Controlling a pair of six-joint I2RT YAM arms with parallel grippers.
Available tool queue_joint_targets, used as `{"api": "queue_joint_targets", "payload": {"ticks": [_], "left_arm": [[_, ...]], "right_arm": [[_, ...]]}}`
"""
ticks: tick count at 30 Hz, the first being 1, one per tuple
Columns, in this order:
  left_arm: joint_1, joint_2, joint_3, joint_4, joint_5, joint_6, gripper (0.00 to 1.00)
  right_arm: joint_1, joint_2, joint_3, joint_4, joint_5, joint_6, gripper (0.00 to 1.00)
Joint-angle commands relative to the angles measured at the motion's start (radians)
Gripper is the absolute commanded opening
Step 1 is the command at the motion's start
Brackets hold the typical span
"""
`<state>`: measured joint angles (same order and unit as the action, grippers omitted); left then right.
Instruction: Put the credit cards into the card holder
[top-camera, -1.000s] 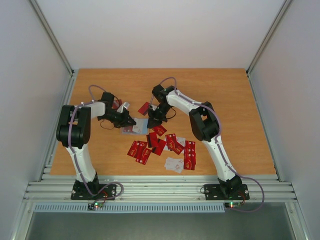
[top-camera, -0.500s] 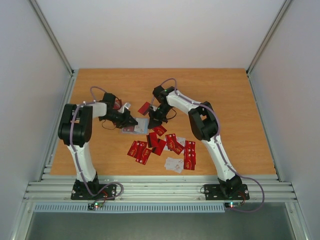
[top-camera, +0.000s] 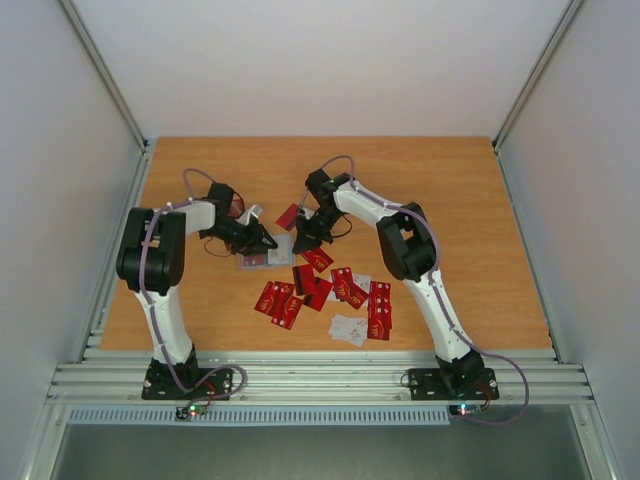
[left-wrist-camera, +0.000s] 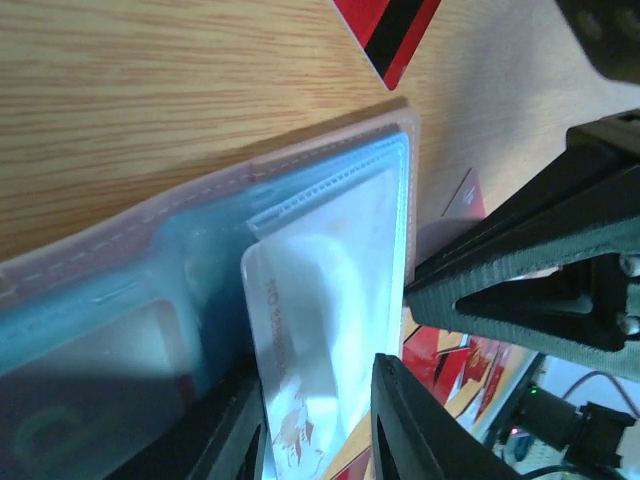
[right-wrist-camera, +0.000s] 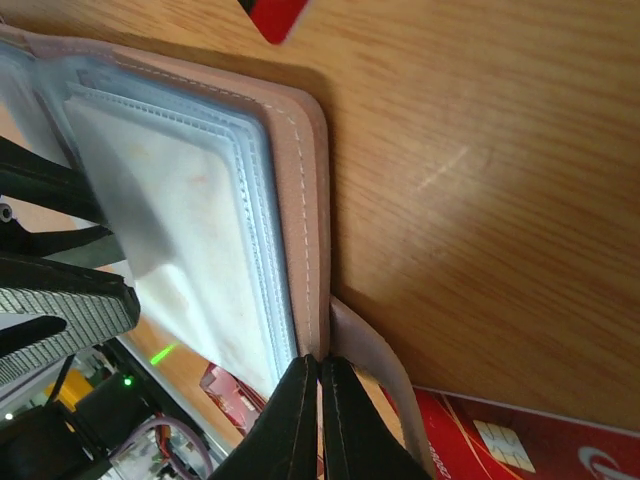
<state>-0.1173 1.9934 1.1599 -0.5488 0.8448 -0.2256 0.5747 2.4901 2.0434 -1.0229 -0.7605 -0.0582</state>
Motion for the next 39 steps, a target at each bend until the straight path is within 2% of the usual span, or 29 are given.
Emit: {"api": "queue_joint_targets", "payload": {"ticks": [1, 7, 13, 18, 28, 39], "left_arm": [[-0.008, -0.033, 0.027, -0.115, -0.108, 0.025, 0.34], [-0.014, -0.058, 0.054, -0.186, -0.175, 0.023, 0.44], [-0.041, -0.056, 0.087, -0.245, -0.269, 0.001, 0.48], [-0.068, -0.057, 0.104, -0.254, -0.319, -0.065, 0.48], [-0.153, -0.016, 0.168, -0.248, -0.330, -0.175, 0.46], [-0.174, -0.026, 0.203, -0.288, -0.369, -0.168, 0.45]], "right_arm": [[-0.004, 0.018, 0.027, 0.052, -0.020, 0.006, 0.03], [-0.005, 0.021, 0.033, 0.055, -0.028, 0.010, 0.03], [-0.004, 0.024, 0.034, 0.057, -0.035, 0.014, 0.03], [-0.005, 0.022, 0.032, 0.060, -0.037, 0.018, 0.03], [-0.005, 0.019, 0.023, 0.082, -0.040, 0.036, 0.02], [-0.004, 0.006, 0.017, 0.084, -0.036, 0.037, 0.02]]}}
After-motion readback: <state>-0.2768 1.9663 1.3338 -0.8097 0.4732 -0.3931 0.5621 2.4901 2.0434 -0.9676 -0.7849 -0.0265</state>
